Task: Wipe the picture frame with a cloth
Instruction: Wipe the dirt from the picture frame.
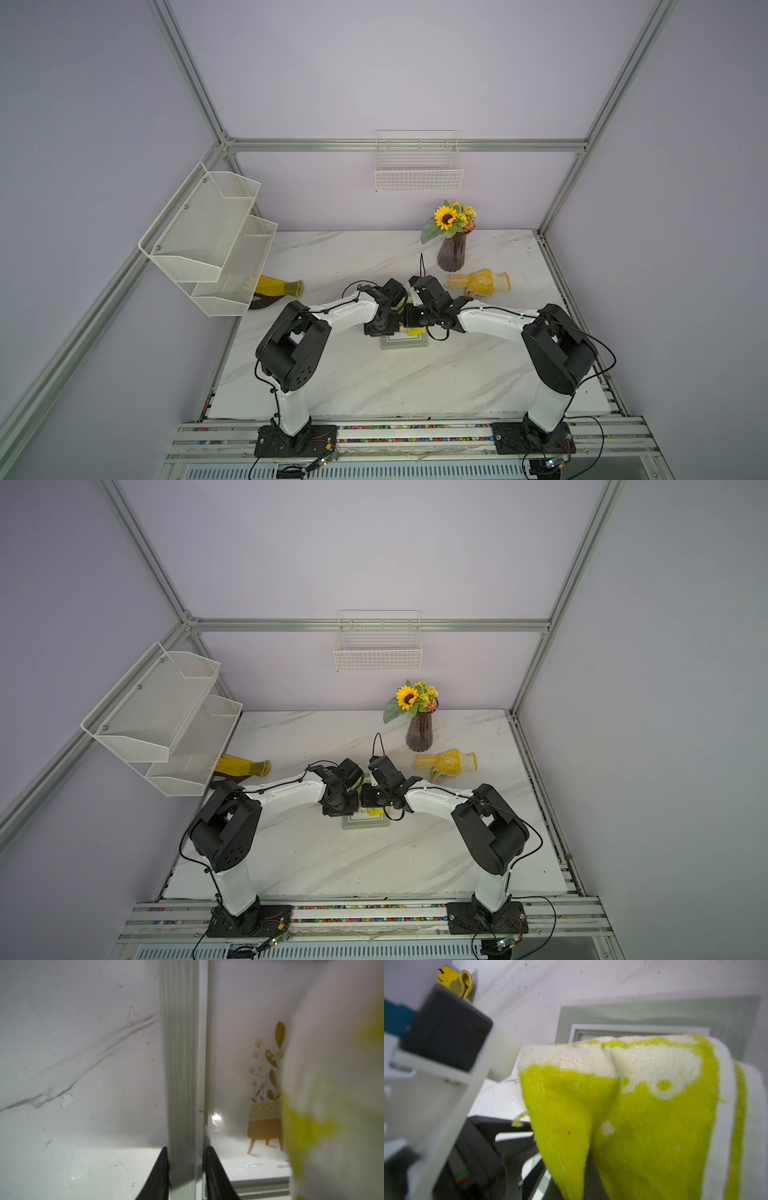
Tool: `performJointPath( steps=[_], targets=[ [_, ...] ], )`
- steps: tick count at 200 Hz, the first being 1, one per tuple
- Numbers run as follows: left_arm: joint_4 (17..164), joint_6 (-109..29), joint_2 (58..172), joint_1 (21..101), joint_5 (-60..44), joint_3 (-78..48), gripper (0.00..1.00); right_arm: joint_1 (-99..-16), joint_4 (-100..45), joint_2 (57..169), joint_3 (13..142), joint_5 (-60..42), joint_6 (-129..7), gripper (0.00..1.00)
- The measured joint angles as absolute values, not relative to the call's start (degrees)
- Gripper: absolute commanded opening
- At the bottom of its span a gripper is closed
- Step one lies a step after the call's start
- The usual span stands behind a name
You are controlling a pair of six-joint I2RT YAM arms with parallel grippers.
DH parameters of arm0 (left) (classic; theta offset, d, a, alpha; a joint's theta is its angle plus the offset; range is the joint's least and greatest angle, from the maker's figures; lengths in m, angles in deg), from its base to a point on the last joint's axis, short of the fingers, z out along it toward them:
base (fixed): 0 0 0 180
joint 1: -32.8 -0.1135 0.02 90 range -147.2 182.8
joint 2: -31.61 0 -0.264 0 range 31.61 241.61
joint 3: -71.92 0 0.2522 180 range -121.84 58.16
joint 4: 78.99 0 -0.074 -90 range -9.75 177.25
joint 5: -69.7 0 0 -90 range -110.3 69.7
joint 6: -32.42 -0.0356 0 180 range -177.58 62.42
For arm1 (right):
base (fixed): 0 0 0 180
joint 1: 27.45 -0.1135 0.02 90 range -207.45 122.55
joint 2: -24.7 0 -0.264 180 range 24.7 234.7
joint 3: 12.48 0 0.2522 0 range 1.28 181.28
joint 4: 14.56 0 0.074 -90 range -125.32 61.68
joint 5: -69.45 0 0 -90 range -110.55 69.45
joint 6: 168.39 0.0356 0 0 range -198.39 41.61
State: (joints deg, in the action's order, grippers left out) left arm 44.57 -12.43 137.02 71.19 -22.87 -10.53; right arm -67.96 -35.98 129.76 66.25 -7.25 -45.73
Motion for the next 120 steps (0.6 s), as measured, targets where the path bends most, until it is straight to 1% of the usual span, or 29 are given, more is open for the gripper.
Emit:
performJointPath(
  steps=[21,40,56,80,120],
  targets=[
    [44.6,-12.8,136.5,71.7,-23.0,-9.8,0.15,-67.9,-37.0,134.3,72.8,-6.6,-47.4,0.00],
    [44.1,-12.8,136.3,71.4,-23.1,-9.5,0.15,-66.6,-38.9,138.3,78.7,-3.1,-48.1,0.00],
    [44.0,-12.9,136.3,71.7,-23.7,-9.7,0.15,-66.6,-38.6,142.3,83.0,-2.6,-48.4,0.00],
    [43.4,-13.0,136.6,71.8,-23.9,-10.0,0.15,-66.3,-37.6,146.6,83.8,0.4,-48.4,0.00],
    [42.8,-12.3,136.8,71.8,-24.0,-10.6,0.15,-65.6,-34.6,147.1,83.0,4.2,-47.2,0.00]
  ],
)
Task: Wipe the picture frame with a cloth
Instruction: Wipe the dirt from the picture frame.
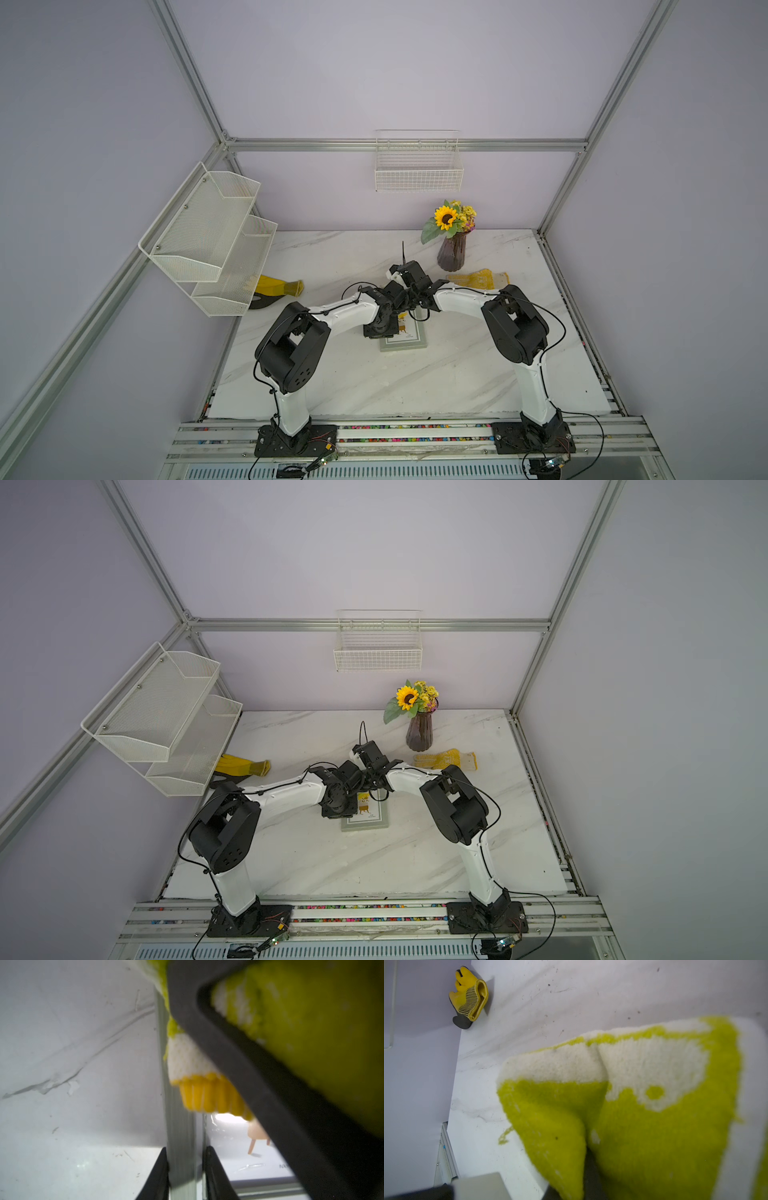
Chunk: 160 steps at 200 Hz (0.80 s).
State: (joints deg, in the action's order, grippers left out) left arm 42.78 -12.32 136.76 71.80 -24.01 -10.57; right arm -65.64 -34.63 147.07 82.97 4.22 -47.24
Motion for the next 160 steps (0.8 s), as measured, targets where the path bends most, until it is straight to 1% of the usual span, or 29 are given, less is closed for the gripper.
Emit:
performJointPath(
  steps=[36,70,103,131,160],
  targets=[
    [42.6,-12.3,136.8,71.8,-24.1,-10.6,0.15,-65.3,-30.8,145.1,78.6,3.6,-46.0,0.00],
    [42.6,-13.4,136.4,72.6,-24.1,-10.2,0.15,-62.1,-31.3,139.5,71.0,1.7,-46.3,0.00],
    [44.0,-14.1,135.6,72.6,-23.9,-8.9,0.15,-59.7,-31.7,138.1,69.6,1.8,-46.5,0.00],
    [46.1,-15.6,134.3,72.5,-23.0,-7.0,0.14,-61.0,-30.9,138.1,69.2,2.9,-46.2,0.00],
    [47.7,-18.4,132.0,72.6,-19.8,-4.1,0.14,-63.8,-29.1,138.3,69.2,5.8,-44.5,0.00]
  ],
)
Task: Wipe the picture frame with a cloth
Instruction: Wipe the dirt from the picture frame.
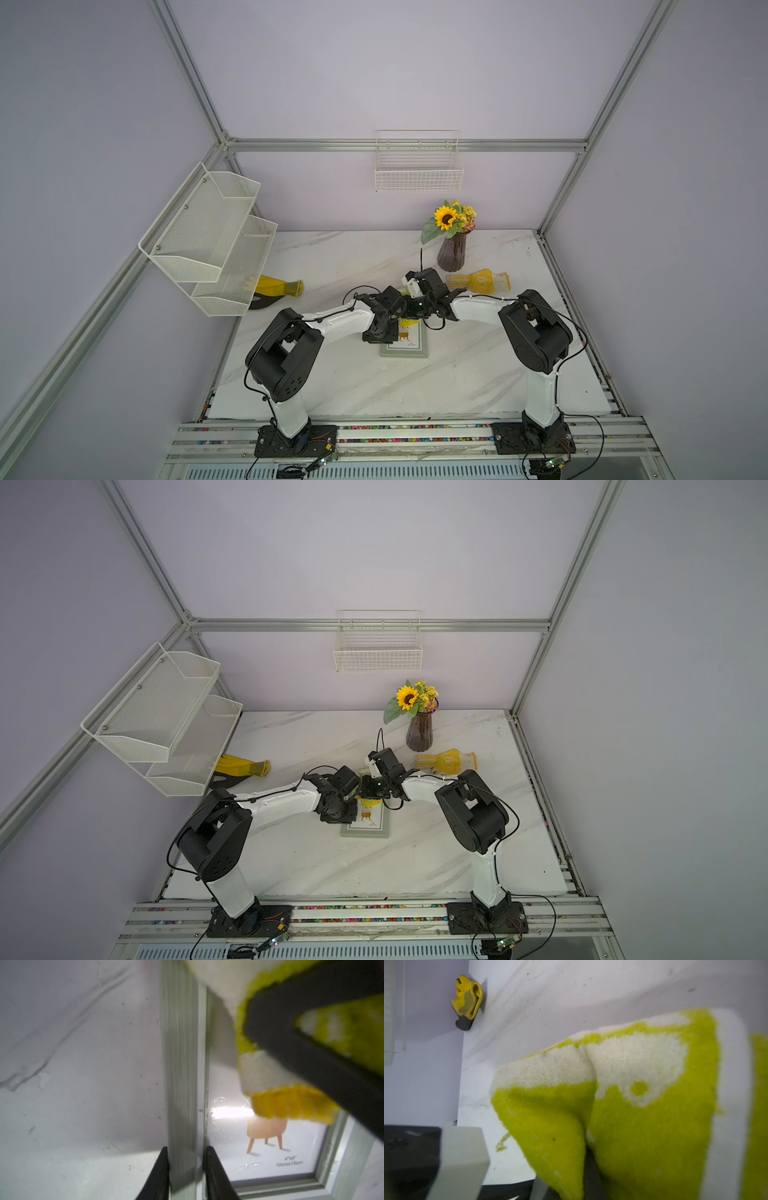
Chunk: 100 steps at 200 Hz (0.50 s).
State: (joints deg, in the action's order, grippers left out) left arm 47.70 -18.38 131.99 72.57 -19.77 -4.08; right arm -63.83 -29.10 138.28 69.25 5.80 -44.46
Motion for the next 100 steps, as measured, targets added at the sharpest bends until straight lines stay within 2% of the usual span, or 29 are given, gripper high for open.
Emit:
performJointPath(
  steps=[38,100],
  targets=[
    [49.8,-20.0,130.2,71.8,-16.2,-1.4,0.13,-65.1,-26.5,139.4,69.5,7.7,-42.9,0.00],
    [56.3,-20.2,128.4,69.4,-7.5,2.9,0.10,-63.7,-25.9,133.5,62.1,1.7,-42.9,0.00]
  ],
)
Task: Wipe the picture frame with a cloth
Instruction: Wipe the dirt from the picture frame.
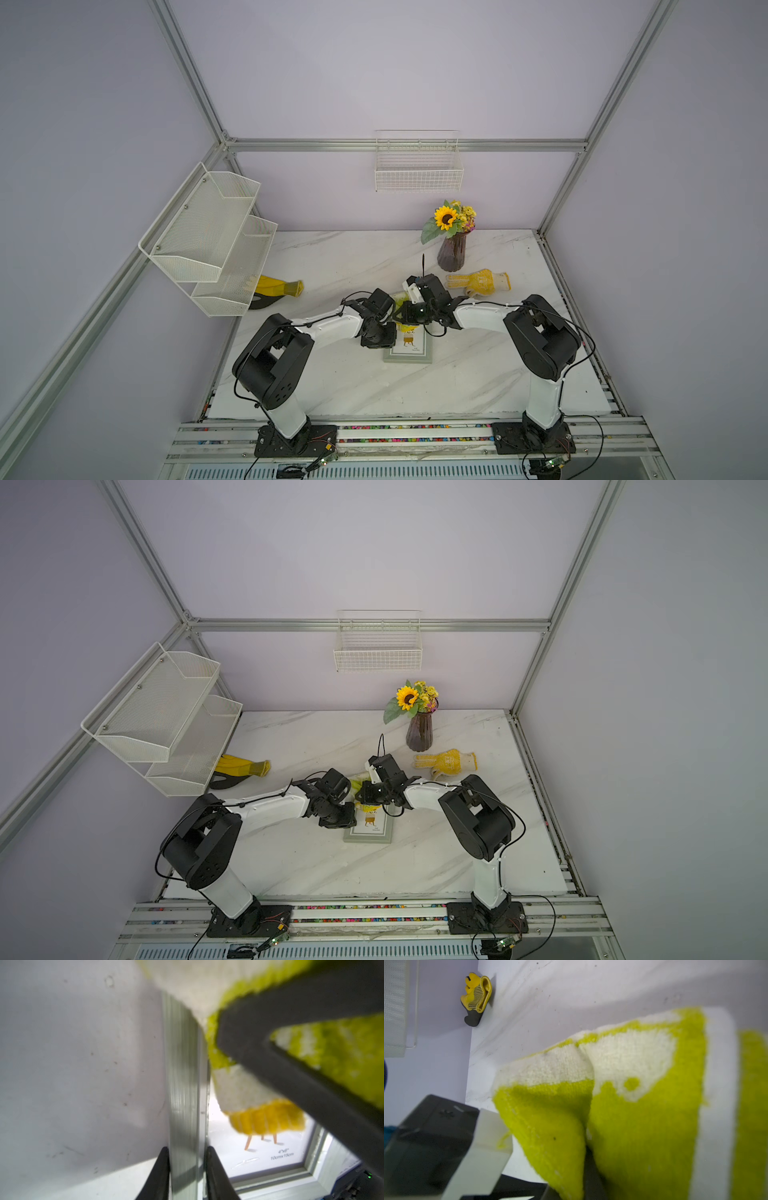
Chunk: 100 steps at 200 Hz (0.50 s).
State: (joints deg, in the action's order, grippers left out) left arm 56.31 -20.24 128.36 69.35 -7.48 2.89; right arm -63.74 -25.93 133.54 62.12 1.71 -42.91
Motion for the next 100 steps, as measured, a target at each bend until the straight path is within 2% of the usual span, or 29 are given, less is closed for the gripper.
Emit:
performJointPath(
  steps=[38,100],
  targets=[
    [54.0,-19.7,129.0,69.6,-8.4,1.2,0.11,-63.1,-27.0,131.5,60.8,-1.1,-42.9,0.00],
    [36.4,-15.1,131.8,71.8,-19.6,-7.8,0.11,-63.1,-29.4,133.3,64.1,0.4,-43.7,0.00]
  ],
)
